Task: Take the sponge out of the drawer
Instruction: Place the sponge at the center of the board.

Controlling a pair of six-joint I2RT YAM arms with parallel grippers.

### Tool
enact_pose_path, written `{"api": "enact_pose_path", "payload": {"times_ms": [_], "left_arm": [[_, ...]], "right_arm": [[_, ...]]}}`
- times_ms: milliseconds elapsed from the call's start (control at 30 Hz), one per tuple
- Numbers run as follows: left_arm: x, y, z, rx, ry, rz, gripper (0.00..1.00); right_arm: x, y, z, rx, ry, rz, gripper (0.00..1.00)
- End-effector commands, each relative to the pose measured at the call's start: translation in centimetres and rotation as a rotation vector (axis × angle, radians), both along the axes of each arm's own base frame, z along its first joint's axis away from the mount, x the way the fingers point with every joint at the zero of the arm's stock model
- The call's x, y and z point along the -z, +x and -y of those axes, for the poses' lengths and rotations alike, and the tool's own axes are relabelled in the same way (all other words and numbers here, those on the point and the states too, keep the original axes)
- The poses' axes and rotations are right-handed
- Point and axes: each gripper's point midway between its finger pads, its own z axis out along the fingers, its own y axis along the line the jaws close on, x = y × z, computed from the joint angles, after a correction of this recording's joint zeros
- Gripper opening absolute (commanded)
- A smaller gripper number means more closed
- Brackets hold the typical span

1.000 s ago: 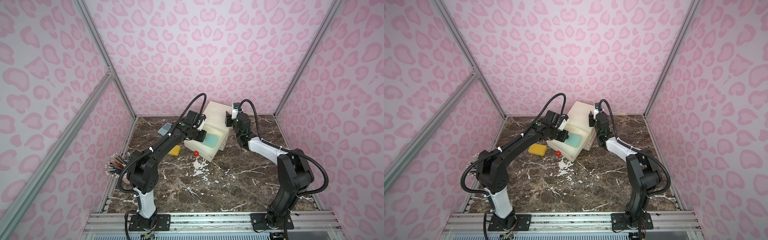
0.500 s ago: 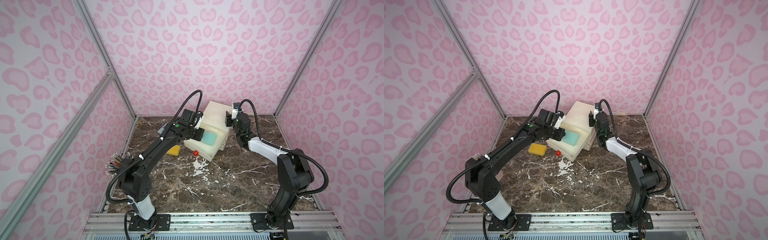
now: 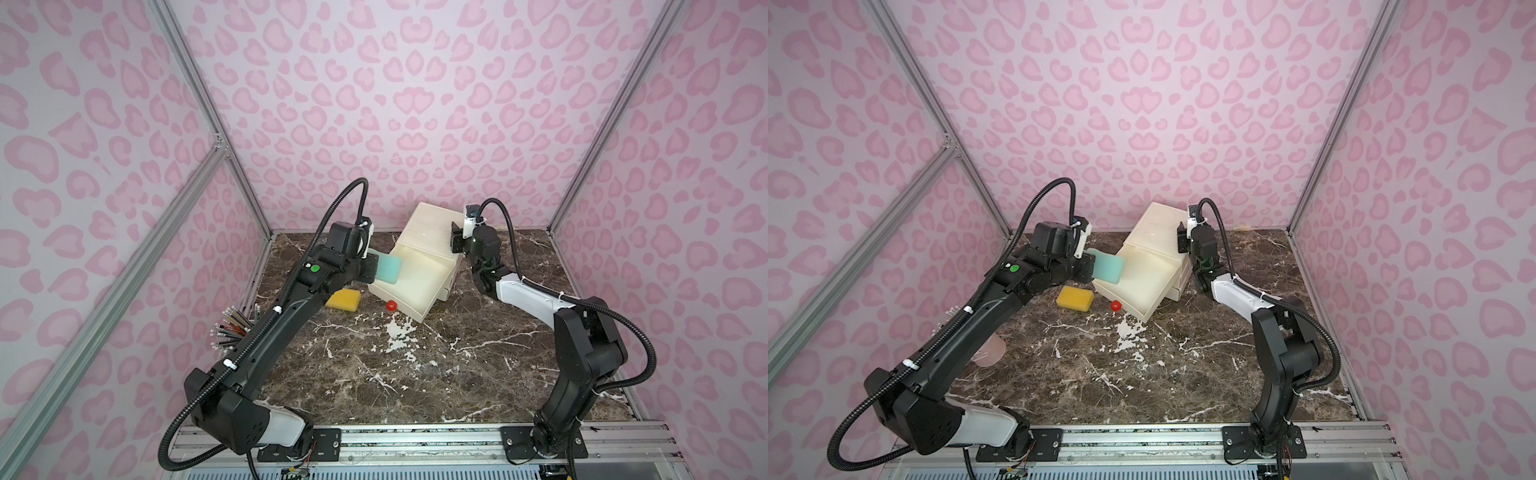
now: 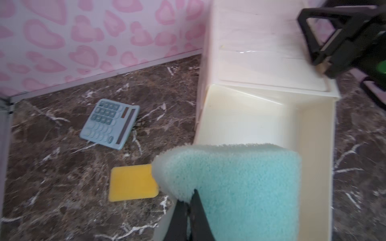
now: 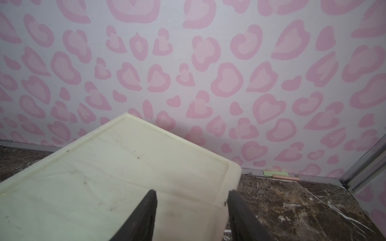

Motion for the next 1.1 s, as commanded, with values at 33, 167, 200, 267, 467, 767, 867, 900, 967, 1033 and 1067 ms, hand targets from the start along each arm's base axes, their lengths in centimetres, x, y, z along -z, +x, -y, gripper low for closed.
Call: {"api": "enact_pose_path", "payload": {"times_ms": [33, 167, 200, 267, 467, 767, 867, 900, 967, 1033, 1067], "left_arm": [[1.6, -0.4, -7.0, -0.234, 0.12, -0.02, 0.02], [4.4, -1.7, -9.7, -0.315, 0.134, -0.074, 0.02], [5.4, -2.0, -9.9, -0.329, 0.135, -0.097, 0.02], [7.6, -2.6, -10.2, -0.35, 0.142, -0.154, 0.02], [12.4, -4.7, -10.9, -0.398, 0.172, -0.293, 0.02], [18.9, -7.2, -11.0, -0.424, 0.185, -0.457, 0.02], [20.6, -6.7, -11.1, -0.428, 0.218, -0.484, 0.02], [20.9, -6.4, -11.0, -0.427, 0.222, -0.484, 0.02], [21.6, -5.8, -10.9, -0.425, 0.231, -0.49, 0.02], [22.2, -5.2, -10.7, -0.424, 0.239, -0.497, 0.02], [22.5, -5.0, -10.6, -0.422, 0.243, -0.501, 0.02]], "right_arm": [[9.3, -2.2, 0.8, -0.012, -0.149, -0.31, 0.56], [9.4, -2.2, 0.8, -0.013, -0.151, -0.312, 0.55], [9.5, -2.2, 0.7, -0.019, -0.149, -0.312, 0.55], [9.7, -2.2, 0.5, -0.028, -0.148, -0.316, 0.55], [10.5, -2.1, 0.3, -0.038, -0.155, -0.334, 0.55], [10.8, -2.0, 0.4, -0.035, -0.16, -0.336, 0.55], [10.8, -2.0, 0.4, -0.035, -0.159, -0.338, 0.55], [10.8, -2.1, 0.4, -0.036, -0.159, -0.338, 0.55], [10.8, -2.1, 0.5, -0.033, -0.16, -0.339, 0.55], [10.7, -2.1, 0.6, -0.029, -0.16, -0.336, 0.55], [10.8, -2.2, 0.6, -0.029, -0.161, -0.337, 0.55]]}}
